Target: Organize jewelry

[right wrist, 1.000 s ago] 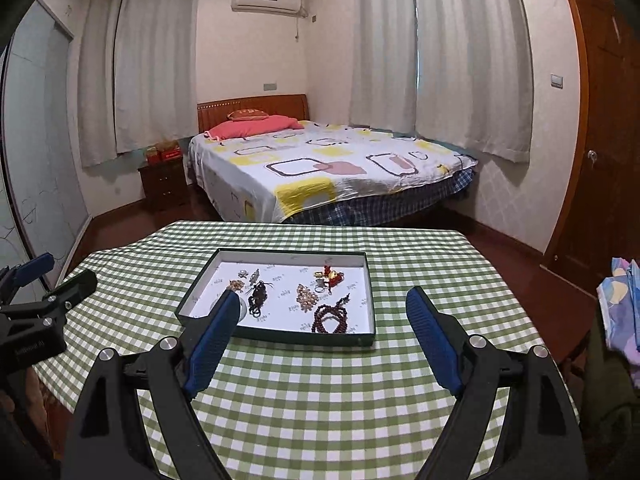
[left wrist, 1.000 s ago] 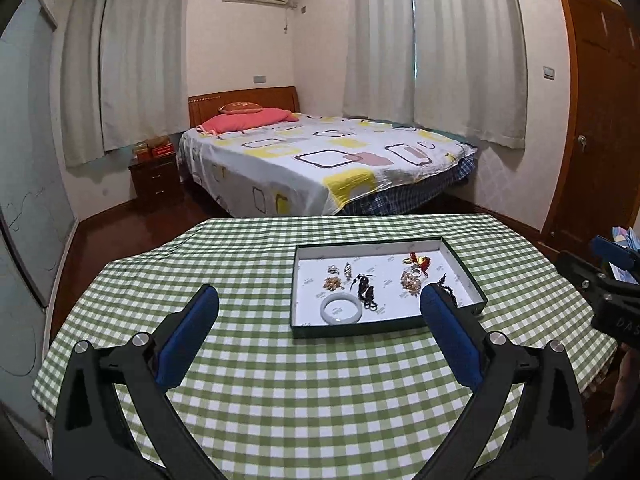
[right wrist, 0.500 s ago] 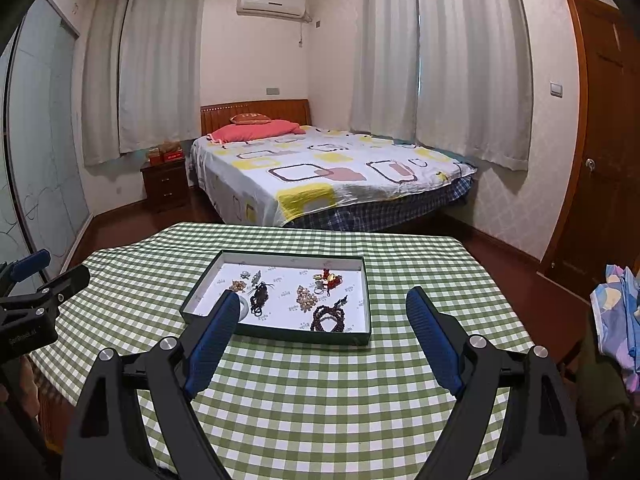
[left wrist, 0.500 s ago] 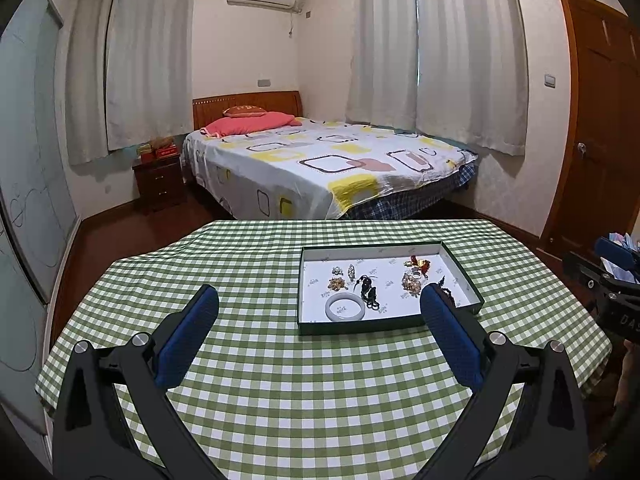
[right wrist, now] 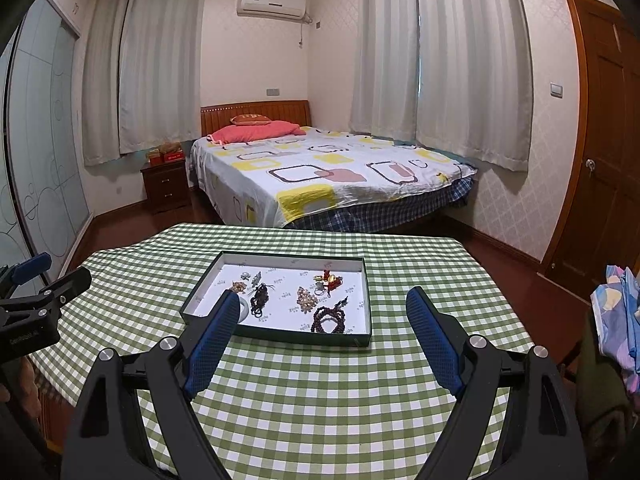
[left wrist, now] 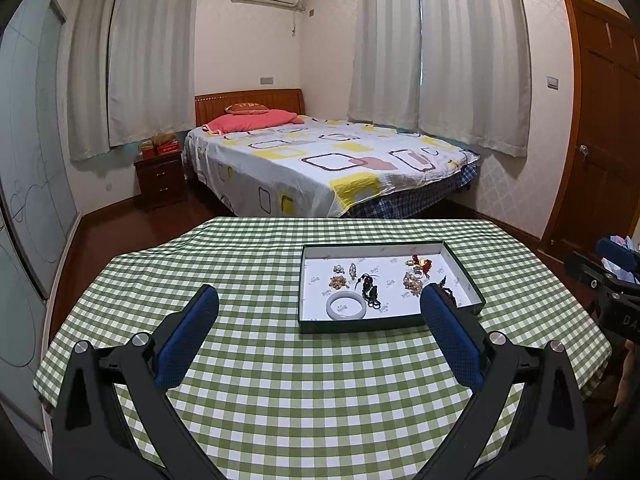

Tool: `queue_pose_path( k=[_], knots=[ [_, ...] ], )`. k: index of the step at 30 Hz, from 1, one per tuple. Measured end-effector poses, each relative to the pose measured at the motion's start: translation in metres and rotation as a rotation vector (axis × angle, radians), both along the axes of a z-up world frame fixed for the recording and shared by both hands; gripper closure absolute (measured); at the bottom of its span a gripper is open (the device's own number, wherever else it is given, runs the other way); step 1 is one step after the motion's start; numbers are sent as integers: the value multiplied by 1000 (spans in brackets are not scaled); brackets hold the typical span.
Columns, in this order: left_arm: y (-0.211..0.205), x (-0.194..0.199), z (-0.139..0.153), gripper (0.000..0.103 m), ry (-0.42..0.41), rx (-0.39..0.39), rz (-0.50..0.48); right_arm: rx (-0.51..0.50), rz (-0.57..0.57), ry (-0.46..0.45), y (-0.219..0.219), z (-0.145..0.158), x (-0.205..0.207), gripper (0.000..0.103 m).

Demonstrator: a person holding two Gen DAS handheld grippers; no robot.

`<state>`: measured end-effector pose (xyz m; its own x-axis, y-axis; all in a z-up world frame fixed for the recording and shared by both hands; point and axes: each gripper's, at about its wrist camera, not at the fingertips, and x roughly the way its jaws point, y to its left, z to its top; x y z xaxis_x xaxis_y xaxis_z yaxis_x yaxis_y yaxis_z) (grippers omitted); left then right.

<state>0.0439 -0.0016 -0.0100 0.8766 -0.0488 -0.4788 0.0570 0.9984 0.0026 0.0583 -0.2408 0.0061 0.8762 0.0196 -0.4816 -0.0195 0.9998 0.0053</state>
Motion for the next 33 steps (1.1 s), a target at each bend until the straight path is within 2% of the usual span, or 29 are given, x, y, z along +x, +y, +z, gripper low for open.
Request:
queue_pose_path(
  k=[9,33],
  knots=[
    [5,0,1,5,1,-22,11,1,1,-2,1,0,1,21],
    [4,-4,0,5,-4,-7,6,-1,1,-2,1,0,0,21]
  ],
)
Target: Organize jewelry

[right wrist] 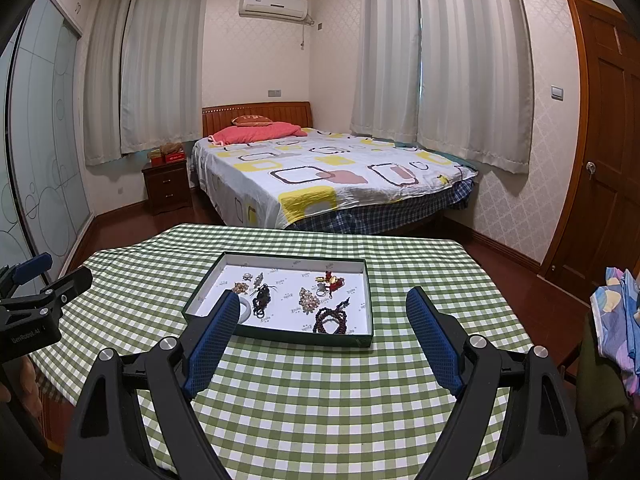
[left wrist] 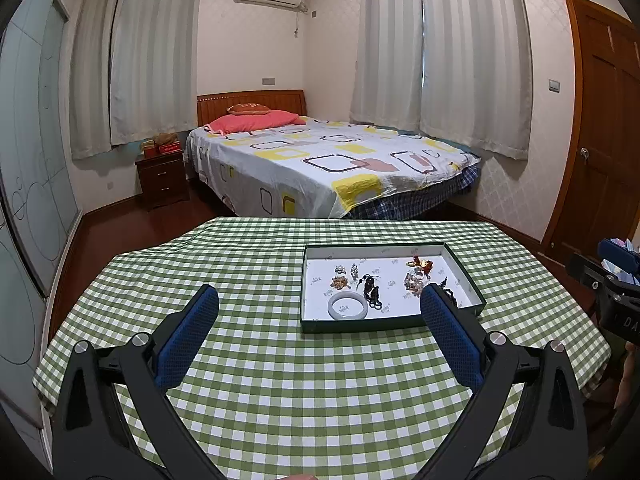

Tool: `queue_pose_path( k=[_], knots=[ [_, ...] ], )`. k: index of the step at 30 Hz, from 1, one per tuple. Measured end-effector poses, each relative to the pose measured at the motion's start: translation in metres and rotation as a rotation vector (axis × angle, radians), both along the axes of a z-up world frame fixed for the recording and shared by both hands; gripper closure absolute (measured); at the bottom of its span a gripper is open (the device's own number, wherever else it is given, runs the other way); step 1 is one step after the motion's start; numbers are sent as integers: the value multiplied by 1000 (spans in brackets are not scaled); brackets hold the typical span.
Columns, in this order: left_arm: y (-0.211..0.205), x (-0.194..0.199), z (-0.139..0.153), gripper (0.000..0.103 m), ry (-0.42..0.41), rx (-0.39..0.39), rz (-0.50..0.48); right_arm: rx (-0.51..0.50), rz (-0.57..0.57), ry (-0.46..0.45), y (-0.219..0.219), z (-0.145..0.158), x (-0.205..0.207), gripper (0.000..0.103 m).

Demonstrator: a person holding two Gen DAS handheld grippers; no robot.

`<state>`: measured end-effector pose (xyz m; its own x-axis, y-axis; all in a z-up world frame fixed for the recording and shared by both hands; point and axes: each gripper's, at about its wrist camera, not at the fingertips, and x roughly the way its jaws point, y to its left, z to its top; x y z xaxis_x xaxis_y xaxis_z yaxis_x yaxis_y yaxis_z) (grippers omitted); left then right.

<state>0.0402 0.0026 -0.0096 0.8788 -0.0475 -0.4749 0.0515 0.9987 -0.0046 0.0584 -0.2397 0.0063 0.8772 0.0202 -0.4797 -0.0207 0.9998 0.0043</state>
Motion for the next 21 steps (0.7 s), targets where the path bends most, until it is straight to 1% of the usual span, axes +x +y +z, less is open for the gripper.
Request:
queue_pose_path(
  k=[21],
  knots=[
    [4,-3,1,4,-21,-15,0,-8,9,11,2,-1,0,21]
  ],
)
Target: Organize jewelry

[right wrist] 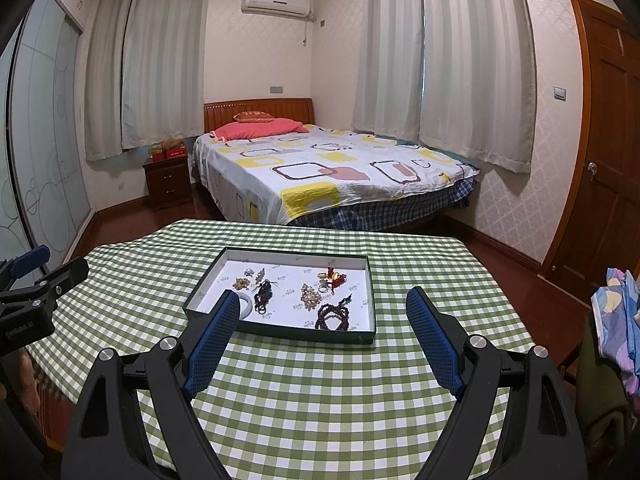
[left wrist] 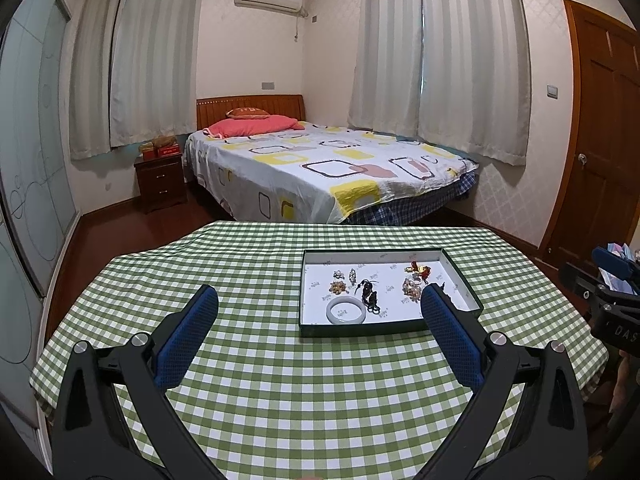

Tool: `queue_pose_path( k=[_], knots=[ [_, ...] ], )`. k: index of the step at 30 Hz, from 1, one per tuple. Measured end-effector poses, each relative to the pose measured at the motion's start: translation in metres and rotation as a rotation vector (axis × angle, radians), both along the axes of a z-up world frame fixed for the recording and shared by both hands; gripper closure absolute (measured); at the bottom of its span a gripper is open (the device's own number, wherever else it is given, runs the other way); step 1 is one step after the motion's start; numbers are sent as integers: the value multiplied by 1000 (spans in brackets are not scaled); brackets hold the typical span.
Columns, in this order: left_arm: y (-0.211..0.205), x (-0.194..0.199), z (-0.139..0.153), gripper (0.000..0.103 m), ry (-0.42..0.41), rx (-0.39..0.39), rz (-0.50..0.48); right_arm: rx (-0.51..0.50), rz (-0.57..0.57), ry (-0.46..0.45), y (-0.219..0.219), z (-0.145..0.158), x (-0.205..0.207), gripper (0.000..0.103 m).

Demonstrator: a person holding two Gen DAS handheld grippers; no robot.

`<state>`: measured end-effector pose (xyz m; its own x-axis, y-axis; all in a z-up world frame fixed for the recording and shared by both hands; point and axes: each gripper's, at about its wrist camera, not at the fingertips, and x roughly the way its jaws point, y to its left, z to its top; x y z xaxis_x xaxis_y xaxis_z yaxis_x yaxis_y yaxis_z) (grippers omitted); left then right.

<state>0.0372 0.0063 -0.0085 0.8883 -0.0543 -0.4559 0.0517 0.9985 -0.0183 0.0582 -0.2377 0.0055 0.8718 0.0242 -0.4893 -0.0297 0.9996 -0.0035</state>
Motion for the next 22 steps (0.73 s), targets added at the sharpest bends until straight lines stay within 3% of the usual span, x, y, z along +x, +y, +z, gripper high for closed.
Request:
queue_pose_path(
  k=[14,22],
  knots=[
    [12,13,-13,4,51,-11,48,1,-8,9,-1,-6,1,21],
    [21,37,-37,4,132,-13,64,9,-36,38,-13,-25,17,21]
  ],
)
